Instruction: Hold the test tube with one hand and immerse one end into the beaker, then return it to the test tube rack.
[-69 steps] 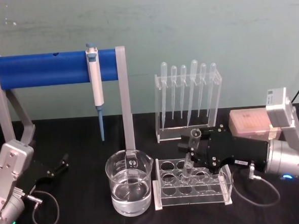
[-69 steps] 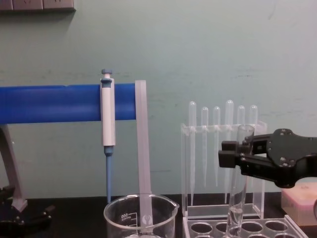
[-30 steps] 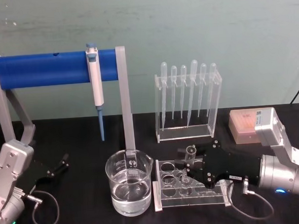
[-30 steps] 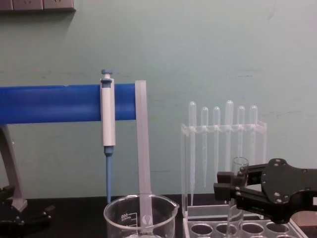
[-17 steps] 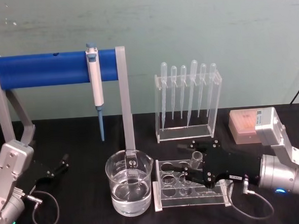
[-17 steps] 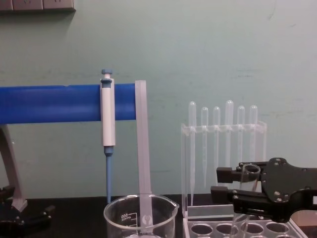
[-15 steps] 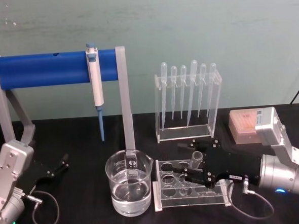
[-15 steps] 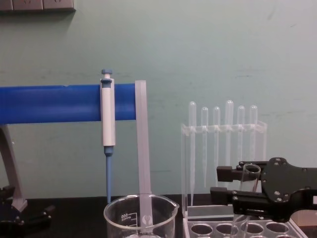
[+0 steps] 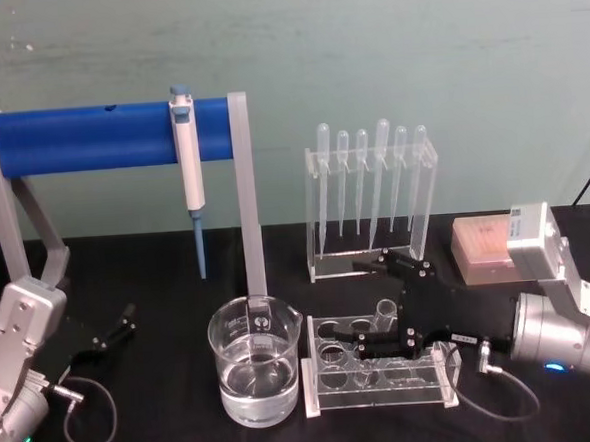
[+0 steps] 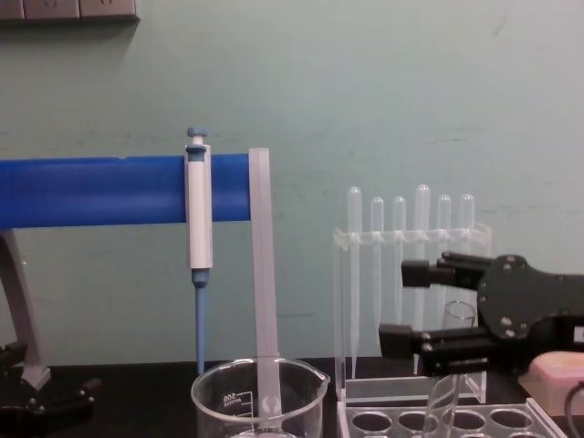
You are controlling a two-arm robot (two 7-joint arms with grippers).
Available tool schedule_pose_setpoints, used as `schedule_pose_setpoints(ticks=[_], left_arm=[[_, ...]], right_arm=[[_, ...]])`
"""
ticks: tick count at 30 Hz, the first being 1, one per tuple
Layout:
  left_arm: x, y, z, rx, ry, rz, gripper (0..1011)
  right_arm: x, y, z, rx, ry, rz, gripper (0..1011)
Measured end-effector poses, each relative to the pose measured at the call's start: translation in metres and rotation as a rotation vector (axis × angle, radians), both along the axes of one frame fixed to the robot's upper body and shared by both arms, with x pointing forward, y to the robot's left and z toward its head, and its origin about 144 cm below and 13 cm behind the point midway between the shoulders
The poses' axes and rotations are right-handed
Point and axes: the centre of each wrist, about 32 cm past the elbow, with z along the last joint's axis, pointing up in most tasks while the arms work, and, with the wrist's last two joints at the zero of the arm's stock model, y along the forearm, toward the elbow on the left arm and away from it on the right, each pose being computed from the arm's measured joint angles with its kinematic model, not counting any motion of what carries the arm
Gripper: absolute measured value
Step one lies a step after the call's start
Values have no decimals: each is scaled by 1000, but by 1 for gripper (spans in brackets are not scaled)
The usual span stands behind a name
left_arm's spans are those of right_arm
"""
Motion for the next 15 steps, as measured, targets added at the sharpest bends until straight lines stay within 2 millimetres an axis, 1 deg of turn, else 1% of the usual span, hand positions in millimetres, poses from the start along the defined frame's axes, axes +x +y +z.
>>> schedule_pose_setpoints(ticks=[3, 11, 15], left_arm=[[0, 0, 0, 0, 0, 0, 1000], [0, 0, 0, 0, 0, 0, 1000], [0, 0, 0, 0, 0, 0, 1000]], right_arm=[[-3, 1, 4, 13, -27, -5, 1003], [-13, 2, 7, 84, -103, -44, 1002], [-25, 2, 3, 143, -181, -144, 1002]])
